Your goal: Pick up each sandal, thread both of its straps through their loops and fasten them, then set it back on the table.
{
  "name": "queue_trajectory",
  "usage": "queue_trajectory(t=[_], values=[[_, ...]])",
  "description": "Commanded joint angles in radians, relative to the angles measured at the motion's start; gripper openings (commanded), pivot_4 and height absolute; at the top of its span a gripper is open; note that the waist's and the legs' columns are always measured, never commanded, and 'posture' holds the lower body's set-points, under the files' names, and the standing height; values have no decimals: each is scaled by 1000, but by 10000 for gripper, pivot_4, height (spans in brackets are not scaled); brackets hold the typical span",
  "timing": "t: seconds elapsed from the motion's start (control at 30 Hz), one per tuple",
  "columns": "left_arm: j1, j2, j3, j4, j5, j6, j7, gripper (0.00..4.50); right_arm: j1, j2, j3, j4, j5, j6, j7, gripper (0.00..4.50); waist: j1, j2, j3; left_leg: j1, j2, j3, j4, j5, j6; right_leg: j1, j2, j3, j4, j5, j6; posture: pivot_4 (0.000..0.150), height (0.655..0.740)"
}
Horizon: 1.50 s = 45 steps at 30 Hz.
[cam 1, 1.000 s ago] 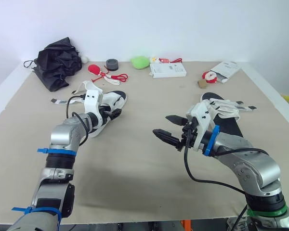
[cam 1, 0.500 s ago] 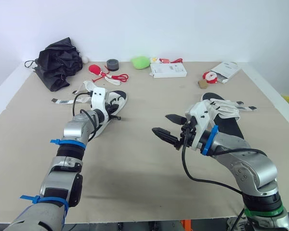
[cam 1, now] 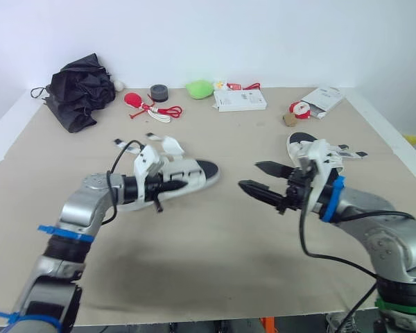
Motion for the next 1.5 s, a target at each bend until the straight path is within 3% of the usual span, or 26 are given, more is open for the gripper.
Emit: queue_trajectory(t=[0.03, 0.23, 0.43, 0.5, 0.6, 0.87, 1.23, 1.5], values=[[19, 55, -23, -53, 11, -142, -141, 476, -15, -41, -48, 42, 44, 11, 59, 42450, 1, 0, 0, 0, 0, 0, 0, 0, 0, 0, 0, 0, 0, 0, 0, 1500, 7400], [72, 63, -49, -16, 39, -366, -256, 476, -33, -107, -18, 112, 43, 14, 140, 42450, 3, 0, 0, 0, 1, 0, 0, 1, 0, 0, 0, 0, 0, 0, -1, 1500, 7400], [87, 23, -49, -23, 18, -399, -276, 476, -21, -121, 1, 79, 91, 21, 231, 42450, 3, 0, 0, -2, 1, 0, 0, 0, 1, -2, 1, 1, 0, 0, 1, 1500, 7400], [84, 10, -57, -5, 31, -413, -275, 476, -30, -123, 63, 100, 38, 4, 242, 42450, 3, 0, 0, -2, 0, 1, 0, 0, 1, -3, 1, 1, 0, 0, 1, 1500, 7400], [78, -6, -70, 25, 70, -436, -246, 0, -65, -121, 164, 163, -79, -47, 233, 35246, 3, 0, 0, -2, 1, 1, 1, 0, 1, -3, 1, 1, 0, 0, 3, 1500, 7400], [52, -83, -77, 48, 103, -398, -149, 0, -181, -113, 318, 302, -183, -149, 425, 511, 4, 0, 0, -3, 1, 2, 2, 2, 3, -3, 4, 2, 0, 0, 9, 1500, 7400], [41, -110, -75, -67, 12, -148, -112, 0, -339, -31, 464, 505, -337, -239, 541, 511, 4, 0, 0, -3, 1, 3, 2, 2, 3, -4, 5, 3, 1, 3, 4, 1500, 7400], [48, -101, -85, -110, 7, -89, -91, 0, -357, 30, 491, 534, -383, -253, 576, 511, 3, 0, 0, -3, 1, 3, 2, 2, 2, -5, 5, 3, 1, 4, 3, 1500, 7400]])
